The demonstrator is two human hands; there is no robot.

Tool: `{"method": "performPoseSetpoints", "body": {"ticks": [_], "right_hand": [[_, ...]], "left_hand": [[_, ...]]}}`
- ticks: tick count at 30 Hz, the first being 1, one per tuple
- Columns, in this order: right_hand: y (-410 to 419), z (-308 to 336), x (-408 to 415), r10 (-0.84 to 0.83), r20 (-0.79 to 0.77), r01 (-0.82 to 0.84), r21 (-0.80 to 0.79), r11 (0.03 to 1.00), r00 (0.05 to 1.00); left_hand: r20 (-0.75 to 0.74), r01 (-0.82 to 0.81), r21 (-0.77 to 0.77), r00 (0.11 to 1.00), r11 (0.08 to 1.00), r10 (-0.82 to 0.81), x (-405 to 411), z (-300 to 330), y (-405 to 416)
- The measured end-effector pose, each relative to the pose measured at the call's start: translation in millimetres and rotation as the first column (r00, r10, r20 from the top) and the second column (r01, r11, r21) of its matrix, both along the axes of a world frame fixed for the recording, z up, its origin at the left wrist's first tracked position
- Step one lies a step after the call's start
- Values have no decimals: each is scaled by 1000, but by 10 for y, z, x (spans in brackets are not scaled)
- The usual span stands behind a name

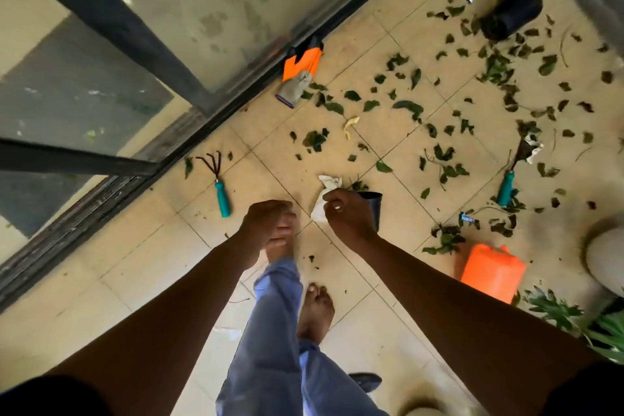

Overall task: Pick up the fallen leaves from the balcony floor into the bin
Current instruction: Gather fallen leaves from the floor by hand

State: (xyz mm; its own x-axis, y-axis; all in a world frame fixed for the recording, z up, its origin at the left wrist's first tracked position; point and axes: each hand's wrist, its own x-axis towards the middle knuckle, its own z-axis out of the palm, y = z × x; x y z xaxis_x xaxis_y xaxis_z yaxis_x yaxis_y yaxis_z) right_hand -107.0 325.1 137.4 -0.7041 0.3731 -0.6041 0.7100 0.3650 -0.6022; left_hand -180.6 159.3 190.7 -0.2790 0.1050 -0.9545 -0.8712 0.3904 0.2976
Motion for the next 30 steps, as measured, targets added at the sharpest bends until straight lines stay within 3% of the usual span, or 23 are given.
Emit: {"method": "performPoseSetpoints", "body": {"ticks": [7, 15, 23, 27, 30], "right_hand": [[171, -182, -458, 63, -69, -59, 58, 997, 996], [271, -655, -956, 169, 81, -177, 92, 980, 982], [495, -1717, -1266, 376, 171, -406, 198, 892, 911], [572, -2323, -1479, 630, 116, -609, 441, 660, 768], [620, -2580, -1624, 747, 155, -696, 522, 493, 646]], "left_hand": [[-2, 86, -2, 996, 996, -86, -471, -344, 225], [58, 87, -12, 995, 996, -86, -944, -831, 382], [57, 161, -23, 986, 987, -159, -1155, -1704, 527], [69, 145, 2, 987, 989, -145, -1213, -2173, 498], [103, 75, -20, 992, 997, -72, -1239, -2390, 421]]}}
